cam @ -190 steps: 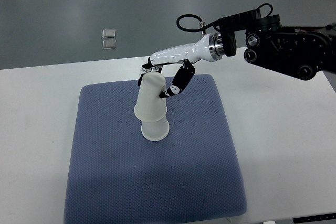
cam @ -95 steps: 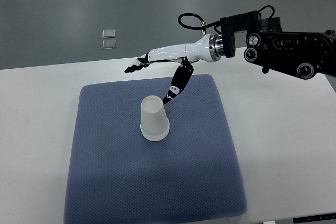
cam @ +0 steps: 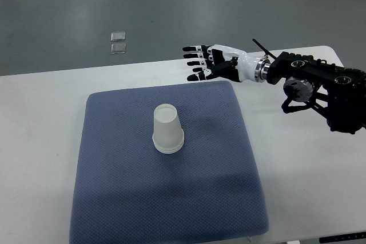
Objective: Stack paper cups
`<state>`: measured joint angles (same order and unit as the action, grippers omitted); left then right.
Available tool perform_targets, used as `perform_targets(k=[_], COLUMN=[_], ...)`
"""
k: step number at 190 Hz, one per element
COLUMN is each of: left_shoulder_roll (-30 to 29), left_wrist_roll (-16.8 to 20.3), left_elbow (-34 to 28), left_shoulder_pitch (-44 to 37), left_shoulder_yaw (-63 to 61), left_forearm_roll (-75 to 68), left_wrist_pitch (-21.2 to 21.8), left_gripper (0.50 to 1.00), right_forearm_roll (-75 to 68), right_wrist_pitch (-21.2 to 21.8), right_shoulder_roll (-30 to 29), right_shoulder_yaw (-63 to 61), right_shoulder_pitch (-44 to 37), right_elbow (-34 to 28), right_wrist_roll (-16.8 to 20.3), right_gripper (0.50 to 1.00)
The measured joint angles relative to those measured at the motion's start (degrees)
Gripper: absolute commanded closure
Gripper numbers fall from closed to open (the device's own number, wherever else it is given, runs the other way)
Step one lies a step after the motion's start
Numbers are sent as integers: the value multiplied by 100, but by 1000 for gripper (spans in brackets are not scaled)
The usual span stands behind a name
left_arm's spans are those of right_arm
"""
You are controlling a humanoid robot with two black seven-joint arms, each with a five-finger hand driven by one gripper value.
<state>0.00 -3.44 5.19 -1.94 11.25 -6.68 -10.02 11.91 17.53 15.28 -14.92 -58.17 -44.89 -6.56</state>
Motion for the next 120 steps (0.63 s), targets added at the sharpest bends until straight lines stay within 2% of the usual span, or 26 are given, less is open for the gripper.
perform_targets(k=[20,58,120], left_shoulder_roll=[0,0,0], left_wrist_roll=[0,0,0], left_elbow=[0,0,0], left_shoulder_pitch=[0,0,1], left_shoulder_yaw=[0,2,2], left_forearm_roll=[0,0,0], left_wrist_pitch=[0,0,0], left_gripper=[500,500,500], right_forearm_roll=[-837,-1887,-2006], right_wrist_pitch=[-377,-787,-795], right_shoulder_roll=[-108,-157,-115], right_shoulder_yaw=[-151,-174,-205], right_shoulder_pitch=[189,308,503], right_elbow=[167,338,350], right_wrist_roll=[166,360,295], right_gripper=[574,574,572])
